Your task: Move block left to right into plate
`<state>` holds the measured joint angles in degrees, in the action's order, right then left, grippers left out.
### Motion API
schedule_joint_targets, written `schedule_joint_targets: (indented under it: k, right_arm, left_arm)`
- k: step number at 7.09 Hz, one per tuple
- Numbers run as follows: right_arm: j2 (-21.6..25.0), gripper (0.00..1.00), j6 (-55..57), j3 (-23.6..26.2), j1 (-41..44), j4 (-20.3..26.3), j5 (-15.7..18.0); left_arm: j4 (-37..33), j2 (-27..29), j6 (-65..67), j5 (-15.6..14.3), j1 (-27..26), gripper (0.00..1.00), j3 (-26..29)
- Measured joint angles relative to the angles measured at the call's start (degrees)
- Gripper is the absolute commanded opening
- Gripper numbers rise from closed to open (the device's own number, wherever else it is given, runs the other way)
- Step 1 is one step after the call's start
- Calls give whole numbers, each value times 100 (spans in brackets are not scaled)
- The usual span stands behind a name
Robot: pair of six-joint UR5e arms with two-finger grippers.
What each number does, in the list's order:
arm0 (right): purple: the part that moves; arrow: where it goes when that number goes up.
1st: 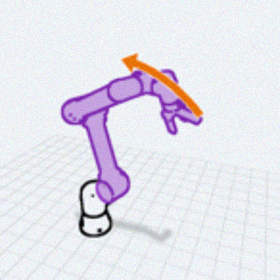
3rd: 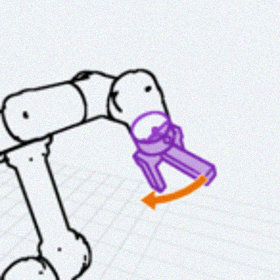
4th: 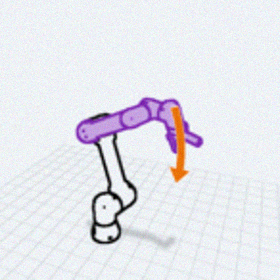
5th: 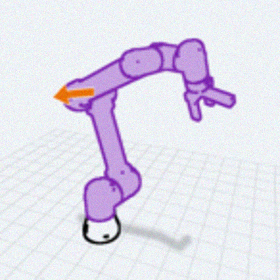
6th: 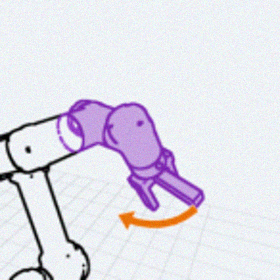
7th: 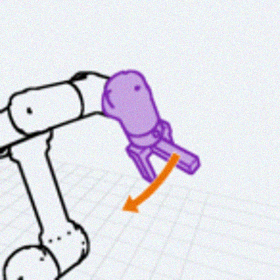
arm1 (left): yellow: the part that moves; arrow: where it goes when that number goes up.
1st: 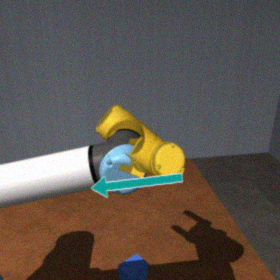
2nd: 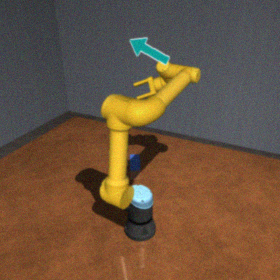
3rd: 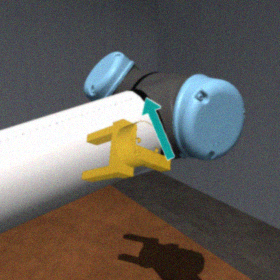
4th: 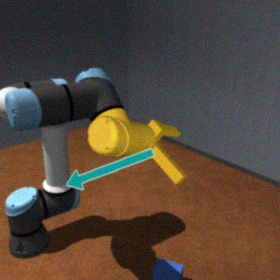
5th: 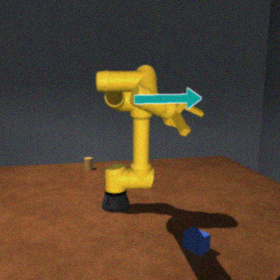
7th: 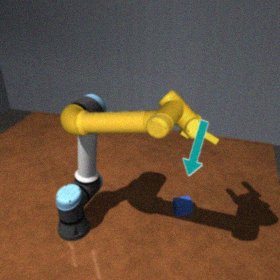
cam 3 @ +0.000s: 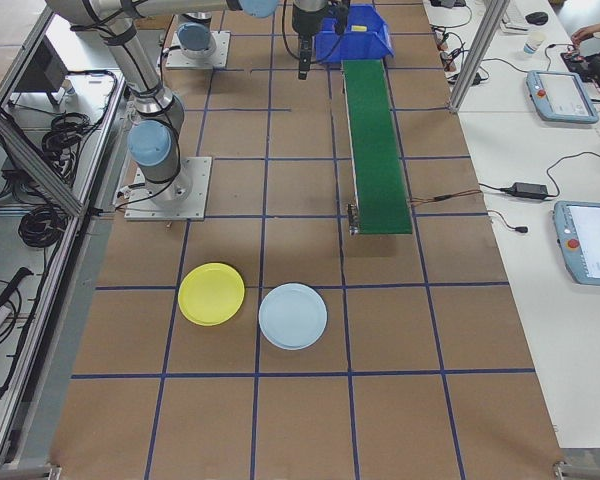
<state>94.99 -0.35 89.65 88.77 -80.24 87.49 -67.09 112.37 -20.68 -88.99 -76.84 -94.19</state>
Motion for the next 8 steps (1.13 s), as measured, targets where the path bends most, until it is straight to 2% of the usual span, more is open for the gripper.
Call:
schedule_joint_targets:
  k: [5,6,7,8]
  right_arm:
    - [-7,100,0,0,0,7,-1]
    - [-7,100,2,0,0,8,2]
    - [-7,100,4,0,0,8,4]
    - [-7,100,2,0,0,8,5]
  left_arm:
    - [21,191,117,-124,2,99,-207]
    - [25,203,139,-115,2,75,-270]
    - [49,213,146,-101,2,43,-297]
    - [84,219,147,-99,2,34,-306]
